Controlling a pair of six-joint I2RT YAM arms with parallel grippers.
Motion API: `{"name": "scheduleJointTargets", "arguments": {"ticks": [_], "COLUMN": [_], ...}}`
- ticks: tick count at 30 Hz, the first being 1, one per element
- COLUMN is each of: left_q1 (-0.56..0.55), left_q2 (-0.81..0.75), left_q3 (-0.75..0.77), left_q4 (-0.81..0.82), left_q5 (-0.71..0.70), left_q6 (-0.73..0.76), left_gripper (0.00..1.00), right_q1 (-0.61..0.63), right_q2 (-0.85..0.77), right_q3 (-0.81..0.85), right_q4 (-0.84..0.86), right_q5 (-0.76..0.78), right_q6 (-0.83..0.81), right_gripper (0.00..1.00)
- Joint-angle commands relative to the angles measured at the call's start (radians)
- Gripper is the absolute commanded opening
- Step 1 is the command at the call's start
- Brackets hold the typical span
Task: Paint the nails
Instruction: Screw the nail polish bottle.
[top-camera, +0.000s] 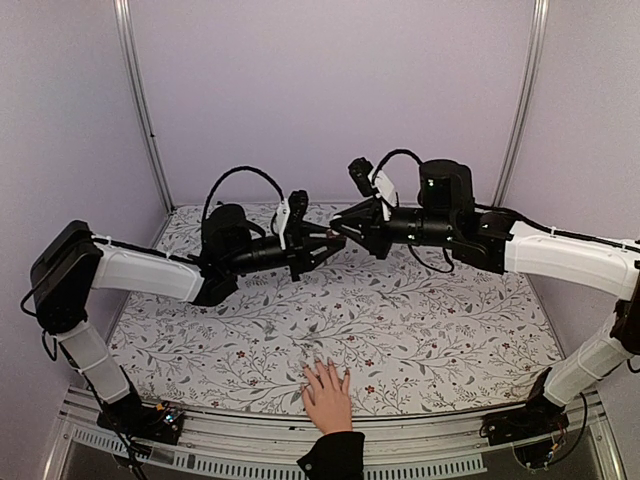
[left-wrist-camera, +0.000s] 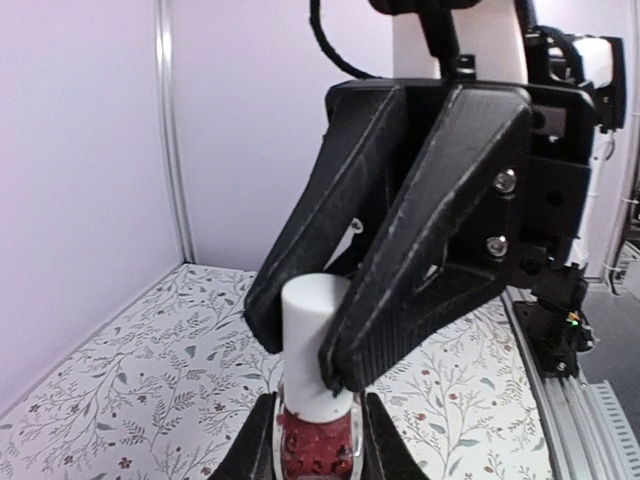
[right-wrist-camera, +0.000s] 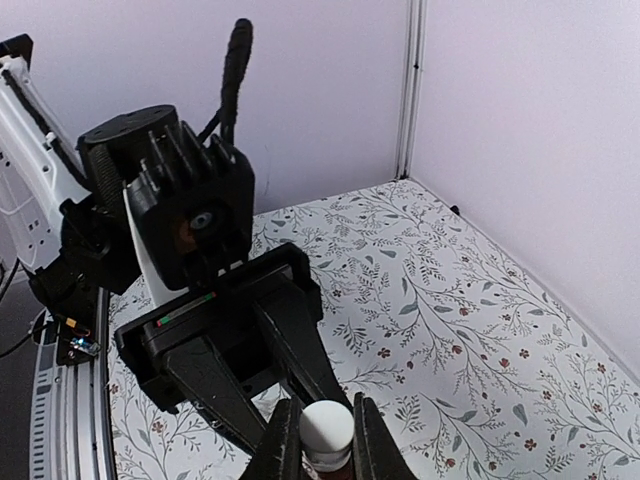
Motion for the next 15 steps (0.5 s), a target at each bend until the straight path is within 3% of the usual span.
{"name": "scheduleJointTargets", "arguments": {"ticks": [1, 10, 15], "left_q1": [-0.056, -0.172, -0.186], "left_q2": [-0.002, 0.116, 0.114], "left_q3": [0.031, 0.119, 0.127], "left_q4": [0.037, 0.05, 0.016], "left_q5": [-0.282, -0.663, -0.669], "left_q6": [0.043, 0.161, 0.199], "left_gripper": [0.0, 0.0, 0.0], "right_q1": [0.022, 0.034, 0.039], "right_q2": [0.053, 0.108, 0.101], "right_q3": [0.018, 0.033, 0.021], "right_q4": [0.003, 0.055, 0.051], "right_q5": [0.062, 0.208, 0.254], "right_q6": [0.078, 0.208, 0.226], "right_gripper": [0.0, 0.0, 0.0]}}
